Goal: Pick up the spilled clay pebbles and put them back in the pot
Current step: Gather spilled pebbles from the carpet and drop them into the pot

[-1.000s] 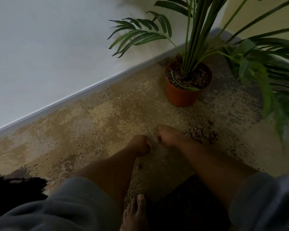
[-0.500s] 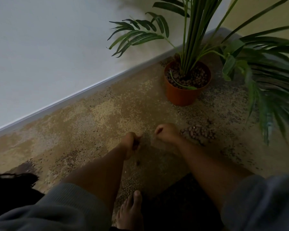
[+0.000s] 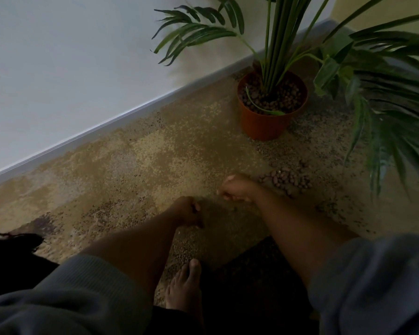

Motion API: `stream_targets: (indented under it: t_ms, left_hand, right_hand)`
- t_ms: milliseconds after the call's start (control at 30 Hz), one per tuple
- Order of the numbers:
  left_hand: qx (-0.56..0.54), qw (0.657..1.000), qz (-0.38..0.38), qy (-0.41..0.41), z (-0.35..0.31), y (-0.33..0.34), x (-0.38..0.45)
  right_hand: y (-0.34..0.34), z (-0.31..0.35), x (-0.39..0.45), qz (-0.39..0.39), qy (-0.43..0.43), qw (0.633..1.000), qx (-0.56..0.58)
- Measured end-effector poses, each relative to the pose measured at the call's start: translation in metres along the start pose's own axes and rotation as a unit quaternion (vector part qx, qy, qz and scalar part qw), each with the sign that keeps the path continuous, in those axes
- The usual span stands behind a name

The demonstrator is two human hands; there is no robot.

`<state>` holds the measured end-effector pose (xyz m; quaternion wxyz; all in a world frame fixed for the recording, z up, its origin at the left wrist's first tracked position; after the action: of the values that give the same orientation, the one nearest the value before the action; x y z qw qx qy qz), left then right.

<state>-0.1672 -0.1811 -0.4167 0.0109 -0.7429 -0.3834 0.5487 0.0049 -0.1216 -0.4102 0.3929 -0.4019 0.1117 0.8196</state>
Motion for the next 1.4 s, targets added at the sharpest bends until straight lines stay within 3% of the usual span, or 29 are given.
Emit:
stream_targets:
  t_ms: [67,200,300,367,500,567,633,733,900,1000,1167,1267,1333,1400]
  left_hand:
    - [0.017,1.000,0.000,0.003,0.001,0.001,0.000]
    - [0.032,0.999,-0.003,0.017,0.001,0.000,0.003]
    - [0.017,1.000,-0.017,0.017,-0.001,-0.002,0.006]
    - [-0.034,0.999,-0.031,0.010,-0.004,-0.002,0.007]
    - [-0.084,0.995,-0.044,-0.003,-0.010,-0.001,0.009]
    - [-0.113,0.993,-0.028,-0.018,-0.011,0.001,0.011]
    - [-0.116,0.993,-0.014,-0.026,-0.014,0.003,0.012]
    - [-0.092,0.995,-0.001,-0.023,-0.016,0.010,0.013]
    - [-0.001,1.000,0.002,0.021,-0.016,0.018,0.014]
    - [0.041,0.998,-0.026,0.041,-0.016,0.016,0.014]
    - [0.014,0.999,-0.039,0.032,-0.021,0.014,0.017]
    - [-0.186,0.980,-0.066,0.006,-0.030,0.005,0.014]
    - [-0.387,0.917,-0.098,0.011,-0.043,-0.005,0.008]
    - [-0.548,0.830,-0.105,0.023,-0.063,-0.017,0.002]
  right_hand:
    - [0.000,0.004,0.002,-0.007,0.012,0.978,-0.210]
    - [0.012,0.014,-0.001,0.046,0.050,0.871,-0.486]
    - [0.016,0.012,0.001,0.059,0.089,0.832,-0.544]
    - [0.017,0.012,0.000,0.059,0.086,0.833,-0.543]
    - [0.012,0.008,0.002,0.051,0.050,0.906,-0.418]
    - [0.007,0.001,0.007,0.044,0.045,0.966,-0.252]
    - [0.002,-0.004,0.007,0.029,0.039,0.998,-0.036]
    - [-0.004,-0.005,0.005,0.015,0.012,0.984,0.175]
    - [-0.015,-0.003,-0.001,-0.005,-0.024,0.938,0.345]
    - [-0.016,-0.002,-0.002,-0.011,-0.028,0.916,0.400]
    - [-0.013,0.006,-0.003,-0.032,-0.003,0.908,0.417]
    - [-0.017,0.023,-0.003,-0.048,-0.009,0.897,0.440]
    - [-0.023,0.035,-0.006,-0.066,-0.019,0.883,0.464]
    - [-0.030,0.047,-0.010,-0.087,-0.029,0.866,0.492]
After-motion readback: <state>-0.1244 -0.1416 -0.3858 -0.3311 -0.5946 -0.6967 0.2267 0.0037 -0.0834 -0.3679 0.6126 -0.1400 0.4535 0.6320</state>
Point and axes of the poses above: each hand's wrist, its own x-axis towards the middle knuckle, its own y-axis out of the palm, z = x × y, the point moved 7 cm from there along x, towards the middle knuckle, and after that the axes turned 10 degrees about z, right-handed, at the moved point
